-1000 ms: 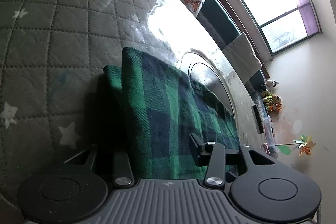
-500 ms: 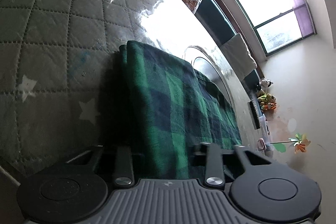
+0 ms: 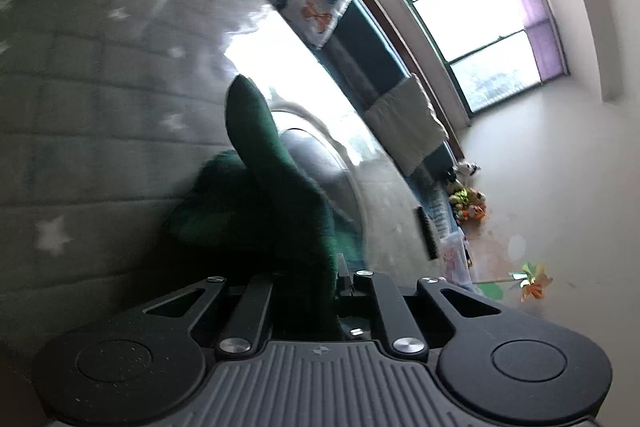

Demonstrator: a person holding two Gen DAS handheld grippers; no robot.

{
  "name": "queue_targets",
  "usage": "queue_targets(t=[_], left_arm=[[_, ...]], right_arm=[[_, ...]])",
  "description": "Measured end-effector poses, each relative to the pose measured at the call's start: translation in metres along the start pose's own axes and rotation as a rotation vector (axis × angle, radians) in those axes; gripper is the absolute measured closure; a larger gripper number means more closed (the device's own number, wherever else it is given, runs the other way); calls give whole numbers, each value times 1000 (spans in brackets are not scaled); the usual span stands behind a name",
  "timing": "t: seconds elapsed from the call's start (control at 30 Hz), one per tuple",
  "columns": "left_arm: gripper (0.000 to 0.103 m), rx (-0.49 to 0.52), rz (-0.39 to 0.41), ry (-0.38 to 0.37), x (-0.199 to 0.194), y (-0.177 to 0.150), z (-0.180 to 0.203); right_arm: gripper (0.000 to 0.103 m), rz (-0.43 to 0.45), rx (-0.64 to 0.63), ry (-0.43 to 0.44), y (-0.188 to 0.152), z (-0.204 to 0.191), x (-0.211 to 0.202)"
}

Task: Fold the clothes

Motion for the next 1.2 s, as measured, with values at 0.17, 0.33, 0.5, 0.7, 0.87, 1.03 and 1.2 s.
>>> queue_targets(t=[0.17,0.33,0.5,0.7,0.87,1.03,1.2], left_arm=[[93,45,-30,-4,35,5,45],[93,100,-78,21,75,-4,80],[93,199,-176,41,122,-28,107],[92,288,-303,106,168,-58,118],[82,291,-365,133,192,-71,111],[61,274,-373,132,198,-74,108],[50,263,-357,57,187,-71,114]], right_arm=[[74,47,62,31,-5,14,-16],[73,60,98,54,-25,28,-35],[73,57,141,76,-44,41,-45],[66,65,187,107,-55,49,-50],[63,82,218,134,-62,56,-59],[62,90,275,145,-68,69,-69],[61,103,369,156,-74,85,-82]])
Point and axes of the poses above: each gripper's, at about its wrist camera, not at the fingertips, and x roughly the way its jaws point, z to its right, y to its top, the point moved 2 cm from there along x, roughly the way its jaws point, and after that the axes turned 1 degree about -y, right-handed, at the moved point
